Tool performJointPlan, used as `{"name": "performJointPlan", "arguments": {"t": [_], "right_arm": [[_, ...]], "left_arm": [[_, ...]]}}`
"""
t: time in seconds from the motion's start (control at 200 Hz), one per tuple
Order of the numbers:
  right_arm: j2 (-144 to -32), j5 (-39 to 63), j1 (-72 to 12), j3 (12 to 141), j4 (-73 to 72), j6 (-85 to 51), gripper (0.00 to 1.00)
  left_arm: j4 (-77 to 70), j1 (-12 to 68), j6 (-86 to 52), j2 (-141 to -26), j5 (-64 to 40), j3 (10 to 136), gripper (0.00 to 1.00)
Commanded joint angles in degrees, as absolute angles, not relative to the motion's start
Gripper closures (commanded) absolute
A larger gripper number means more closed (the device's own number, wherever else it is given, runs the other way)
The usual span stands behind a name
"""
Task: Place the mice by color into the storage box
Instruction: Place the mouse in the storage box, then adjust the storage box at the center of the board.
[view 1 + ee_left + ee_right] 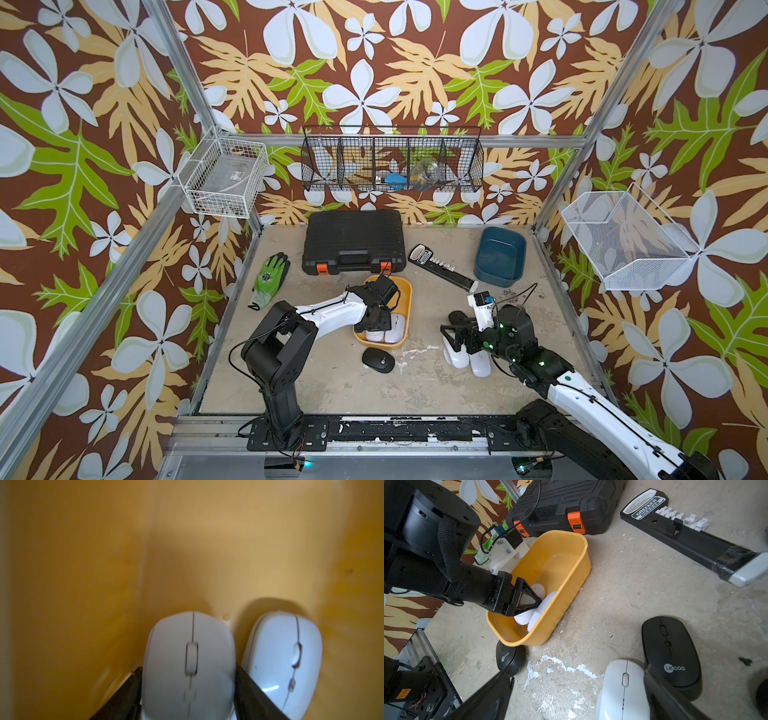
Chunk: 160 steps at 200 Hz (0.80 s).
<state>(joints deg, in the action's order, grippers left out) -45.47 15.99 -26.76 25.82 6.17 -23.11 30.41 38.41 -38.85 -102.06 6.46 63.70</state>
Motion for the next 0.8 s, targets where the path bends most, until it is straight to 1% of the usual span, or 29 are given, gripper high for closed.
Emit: {"name": "performJointPlan", "arguments": {"t": [0.0,0.145,0.255,0.375,0.41,0.616,0.796], "right_arm": [[-45.0,14.8,-26.8,25.7,7.0,-22.4,0.01],[-44.4,14.3,-26.8,26.0,8.0,-22.5,0.0],[-43.9,13.8,-26.8,26.1,8.8,-23.2,0.0],[-44.1,12.6,-26.8,26.4,10.8,-24.8,0.0],[-44.2,12.3,-26.8,26.4,11.6,-25.5,0.0],[-44.6,12.0,-26.8,25.3,14.6,-29.5,0.02],[-46.0,13.5,-27.4,24.4,15.6,-30.5,0.03]], "left_arm": [[29.9,38.4,-40.2,-102.2,7.2,63.2,0.24],[30.0,38.4,-40.3,-101.5,7.9,63.4,0.13],[30.2,38.4,-40.3,-100.6,7.8,64.2,0.08],[31.2,38.4,-40.0,-99.1,7.8,65.8,0.05],[31.4,38.4,-39.8,-98.5,7.7,66.3,0.01],[32.3,38.4,-39.4,-94.6,6.5,69.0,0.0],[31.9,38.4,-38.5,-88.3,5.4,70.2,0.0]]}}
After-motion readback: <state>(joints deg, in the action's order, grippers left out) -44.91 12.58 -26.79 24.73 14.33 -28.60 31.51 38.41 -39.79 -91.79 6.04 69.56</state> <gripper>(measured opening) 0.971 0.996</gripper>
